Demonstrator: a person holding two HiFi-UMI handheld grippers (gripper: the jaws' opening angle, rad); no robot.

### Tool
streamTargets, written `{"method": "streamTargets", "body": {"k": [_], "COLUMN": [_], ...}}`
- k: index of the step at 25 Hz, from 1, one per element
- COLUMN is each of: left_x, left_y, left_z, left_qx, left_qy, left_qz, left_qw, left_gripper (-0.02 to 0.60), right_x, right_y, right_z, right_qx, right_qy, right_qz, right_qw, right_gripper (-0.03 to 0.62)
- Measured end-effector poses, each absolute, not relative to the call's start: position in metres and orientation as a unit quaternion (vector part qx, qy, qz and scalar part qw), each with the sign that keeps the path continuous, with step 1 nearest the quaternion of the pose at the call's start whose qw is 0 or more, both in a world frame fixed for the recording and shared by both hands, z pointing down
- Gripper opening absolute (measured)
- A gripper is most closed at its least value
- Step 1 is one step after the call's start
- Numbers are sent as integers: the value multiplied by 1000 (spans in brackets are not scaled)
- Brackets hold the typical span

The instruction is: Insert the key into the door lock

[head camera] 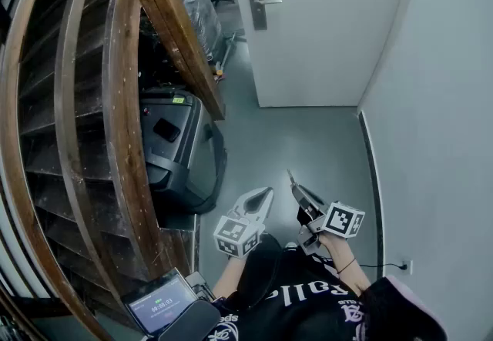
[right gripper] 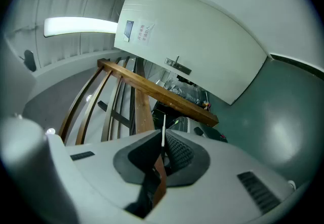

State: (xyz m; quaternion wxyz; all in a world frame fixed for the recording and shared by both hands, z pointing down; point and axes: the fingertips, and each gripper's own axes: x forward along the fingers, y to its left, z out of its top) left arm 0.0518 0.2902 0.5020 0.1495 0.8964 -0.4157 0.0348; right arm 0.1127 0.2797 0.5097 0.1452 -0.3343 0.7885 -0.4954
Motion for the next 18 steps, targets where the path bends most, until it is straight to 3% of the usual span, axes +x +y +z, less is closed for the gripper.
{"method": "streamTargets", "body": {"k": [18], "left_x": [-54], "left_y": [178], "left_z": [481], "left_qx": [908], "left_qy": [-395], "left_qz": [41], "left_qw": [131], "left_gripper": [5], "right_x": [15], "right_y": [171], "right_z": [498], "right_qx": [-352], "right_qy": [774], "right_qz": [-500], "right_qw": [163], "right_gripper": [37]}}
